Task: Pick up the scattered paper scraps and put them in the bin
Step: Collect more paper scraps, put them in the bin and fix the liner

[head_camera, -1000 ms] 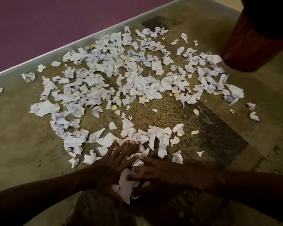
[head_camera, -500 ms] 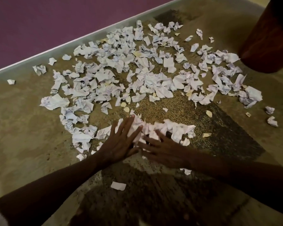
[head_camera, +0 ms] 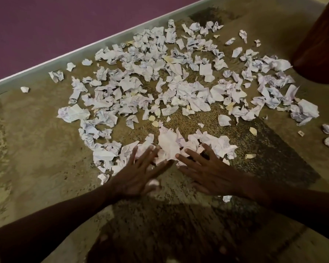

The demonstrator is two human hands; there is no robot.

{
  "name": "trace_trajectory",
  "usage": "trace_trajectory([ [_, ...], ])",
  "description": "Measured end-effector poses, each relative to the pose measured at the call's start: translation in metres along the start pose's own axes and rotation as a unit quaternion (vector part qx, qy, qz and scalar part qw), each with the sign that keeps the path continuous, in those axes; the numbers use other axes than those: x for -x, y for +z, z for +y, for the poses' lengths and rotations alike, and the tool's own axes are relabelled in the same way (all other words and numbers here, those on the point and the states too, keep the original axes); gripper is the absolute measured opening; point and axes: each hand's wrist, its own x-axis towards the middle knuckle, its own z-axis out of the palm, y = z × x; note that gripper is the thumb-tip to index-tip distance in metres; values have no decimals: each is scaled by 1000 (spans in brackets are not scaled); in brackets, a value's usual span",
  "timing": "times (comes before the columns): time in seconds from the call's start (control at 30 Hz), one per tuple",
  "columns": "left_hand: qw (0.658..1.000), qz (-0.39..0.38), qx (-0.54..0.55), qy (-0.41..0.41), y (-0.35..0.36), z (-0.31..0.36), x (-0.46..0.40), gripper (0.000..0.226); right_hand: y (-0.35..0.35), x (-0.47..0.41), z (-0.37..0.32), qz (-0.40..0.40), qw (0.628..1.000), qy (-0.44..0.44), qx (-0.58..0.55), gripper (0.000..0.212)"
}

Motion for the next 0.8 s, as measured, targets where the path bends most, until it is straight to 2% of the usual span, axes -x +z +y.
trace_trajectory([
  [0.07,994,22,16,-107,-9,-11,-11,76,2,6,5,-15,999,31,-10,59],
  [0.13,981,36,43,-185,-17,-19,-12,85,2,13,11,-5,997,76,-23,60],
  [0.27,969,75,53,-230,-21,-29,14,108,-1,35,27,69,981,159,-83,67],
  [0.47,914,74,100,-387,-8,-65,58,128,2,97,52,69,934,272,-221,115],
  [0.57,887,85,186,-413,4,-57,68,126,2,122,40,30,902,334,-270,137],
  [0.63,874,106,232,-413,7,-43,60,125,10,129,26,-9,901,347,-261,145],
  [0.73,863,136,280,-397,4,-23,33,123,20,126,13,-24,896,361,-258,148],
  [0.8,874,152,290,-360,-1,-14,12,123,21,113,11,-17,891,365,-268,148],
])
